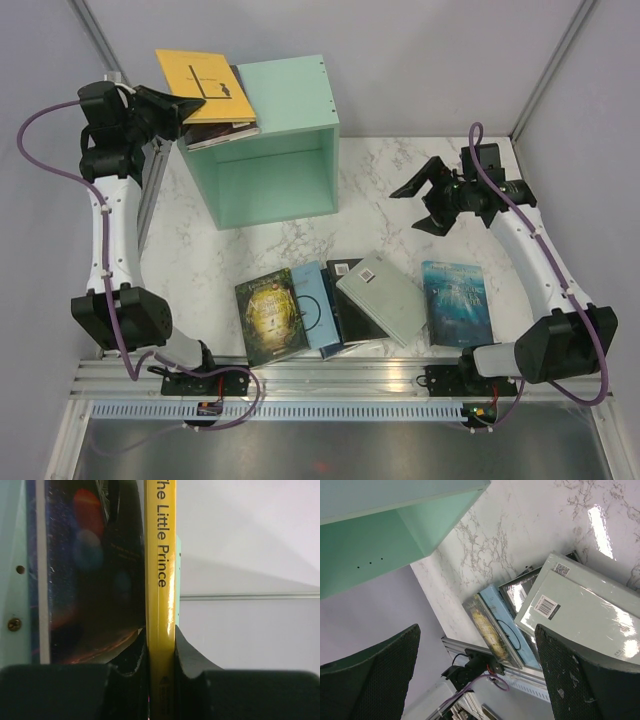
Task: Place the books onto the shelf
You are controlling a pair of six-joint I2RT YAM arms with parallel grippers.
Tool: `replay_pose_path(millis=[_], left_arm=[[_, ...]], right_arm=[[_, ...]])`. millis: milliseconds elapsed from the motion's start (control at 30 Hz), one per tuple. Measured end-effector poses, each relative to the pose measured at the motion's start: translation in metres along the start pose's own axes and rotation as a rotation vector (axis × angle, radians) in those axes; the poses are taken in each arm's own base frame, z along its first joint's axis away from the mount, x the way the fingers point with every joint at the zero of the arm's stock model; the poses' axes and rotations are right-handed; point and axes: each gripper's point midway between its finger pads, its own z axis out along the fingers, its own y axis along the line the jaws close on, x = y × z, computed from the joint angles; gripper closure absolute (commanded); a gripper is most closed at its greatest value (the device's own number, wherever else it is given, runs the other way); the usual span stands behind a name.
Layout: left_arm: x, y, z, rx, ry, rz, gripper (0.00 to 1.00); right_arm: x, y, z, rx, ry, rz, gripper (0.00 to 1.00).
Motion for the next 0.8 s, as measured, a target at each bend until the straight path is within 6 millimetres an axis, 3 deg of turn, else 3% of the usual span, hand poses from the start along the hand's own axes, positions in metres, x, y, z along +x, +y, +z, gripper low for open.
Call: replay_pose_path(millis=[300,400,533,633,700,733,767,800], left_arm=[[0.001,0.010,0.008,0.006,0.072,-0.023,0.97],[0.003,0.012,0.015,0.010,0.114,-0.031,0.89],[0.005,0.014,0.015,-0.001,0.136,-0.027,0.88],[0.005,0.014,0.011,-0.009,0.144,-0.012,0.72],[0.004,0.020,0.007,-0.033,0.150,-0.008,0.51],[0.003,0.024,0.005,-0.048,0.152,-0.005,0.01],[0.002,0.029,0.003,-0.065,0.155,-0.013,0.00],[0.000,0.013,0.000,-0.011,0.171,-0.015,0.00]], right_arm=[[-0.001,-0.004,0.006,0.015,0.010,0.005,0.02],[-0.001,-0.004,0.006,0.016,0.010,0.003,0.02],[-0.001,-0.004,0.006,0.016,0.010,0.001,0.02],[-0.001,-0.004,0.006,0.016,0.010,0.000,0.02],[-0.001,-0.004,0.006,0.016,0.009,-0.001,0.02],[-0.001,-0.004,0.006,0.016,0.009,-0.001,0.02],[-0.001,-0.004,0.006,0.017,0.008,-0.001,0.02],[-0.002,-0.005,0.006,0.018,0.007,0.000,0.02]])
